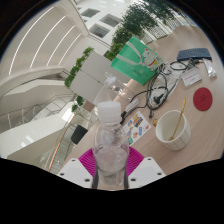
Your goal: Pour water
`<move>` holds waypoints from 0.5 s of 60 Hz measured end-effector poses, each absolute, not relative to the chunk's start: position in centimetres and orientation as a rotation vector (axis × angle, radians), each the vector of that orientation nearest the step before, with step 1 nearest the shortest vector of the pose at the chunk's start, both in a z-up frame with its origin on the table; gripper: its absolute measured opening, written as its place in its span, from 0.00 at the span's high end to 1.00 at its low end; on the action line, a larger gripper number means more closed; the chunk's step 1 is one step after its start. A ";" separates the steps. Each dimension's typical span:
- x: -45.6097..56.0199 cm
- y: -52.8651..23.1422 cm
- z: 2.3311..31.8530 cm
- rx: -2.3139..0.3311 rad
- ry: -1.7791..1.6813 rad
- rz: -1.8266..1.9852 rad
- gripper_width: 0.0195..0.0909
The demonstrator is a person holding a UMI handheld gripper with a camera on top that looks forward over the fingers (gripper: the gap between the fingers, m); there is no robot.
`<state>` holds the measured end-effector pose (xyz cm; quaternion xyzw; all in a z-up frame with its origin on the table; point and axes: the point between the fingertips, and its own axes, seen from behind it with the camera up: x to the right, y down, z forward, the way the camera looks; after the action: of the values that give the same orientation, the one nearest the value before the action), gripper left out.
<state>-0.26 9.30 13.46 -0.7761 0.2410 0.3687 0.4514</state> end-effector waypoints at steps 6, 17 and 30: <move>0.0 9.9 13.7 -1.825 0.986 1.326 0.84; -0.3 10.5 17.9 -1.417 1.452 1.960 0.79; 4.5 11.1 20.0 -1.061 1.600 2.224 0.79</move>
<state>4.54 11.10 19.97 -0.3594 0.5417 0.7531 0.1015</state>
